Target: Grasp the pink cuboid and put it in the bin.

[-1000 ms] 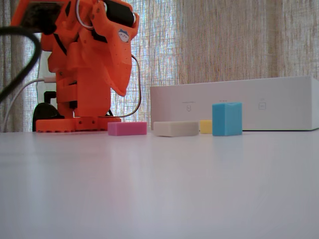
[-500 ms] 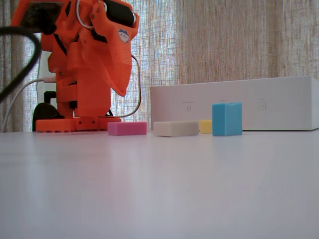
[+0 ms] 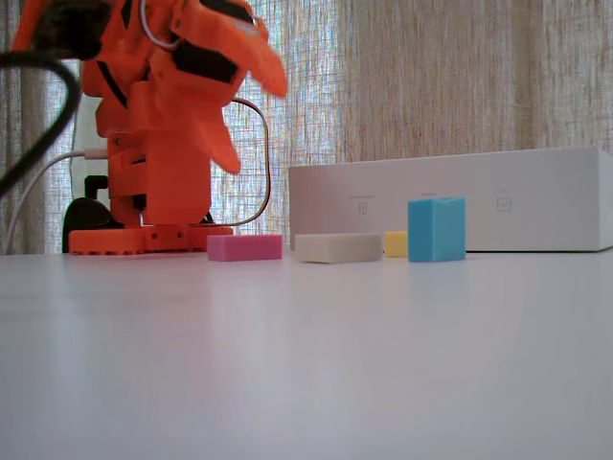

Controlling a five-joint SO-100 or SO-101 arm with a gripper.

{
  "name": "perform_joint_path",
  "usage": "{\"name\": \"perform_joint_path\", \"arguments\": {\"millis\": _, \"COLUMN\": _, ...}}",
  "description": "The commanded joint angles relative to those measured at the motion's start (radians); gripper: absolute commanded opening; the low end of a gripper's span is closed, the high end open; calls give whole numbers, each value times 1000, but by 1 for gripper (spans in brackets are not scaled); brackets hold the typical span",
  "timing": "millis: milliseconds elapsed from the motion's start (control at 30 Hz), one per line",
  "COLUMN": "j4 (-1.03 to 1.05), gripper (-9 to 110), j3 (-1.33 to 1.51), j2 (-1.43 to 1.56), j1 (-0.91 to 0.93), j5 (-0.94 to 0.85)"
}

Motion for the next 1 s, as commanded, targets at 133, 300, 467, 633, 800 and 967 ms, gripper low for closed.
{"name": "perform_joint_path", "arguments": {"millis": 133, "j4": -173, "gripper": 32, "j3": -453, "j2": -485, "j1": -106, "j5": 25}}
{"name": "perform_joint_path", "arguments": {"millis": 300, "j4": 67, "gripper": 32, "j3": -976, "j2": -859, "j1": -192, "j5": 103}}
{"name": "perform_joint_path", "arguments": {"millis": 467, "j4": 394, "gripper": 32, "j3": -1591, "j2": -1284, "j1": -245, "j5": 169}}
{"name": "perform_joint_path", "arguments": {"millis": 633, "j4": 532, "gripper": 32, "j3": -1738, "j2": -1465, "j1": -236, "j5": 232}}
{"name": "perform_joint_path", "arguments": {"millis": 800, "j4": 554, "gripper": 32, "j3": -1563, "j2": -1488, "j1": -210, "j5": 324}}
{"name": "perform_joint_path", "arguments": {"millis": 967, "j4": 528, "gripper": 33, "j3": -1374, "j2": -1497, "j1": -166, "j5": 377}}
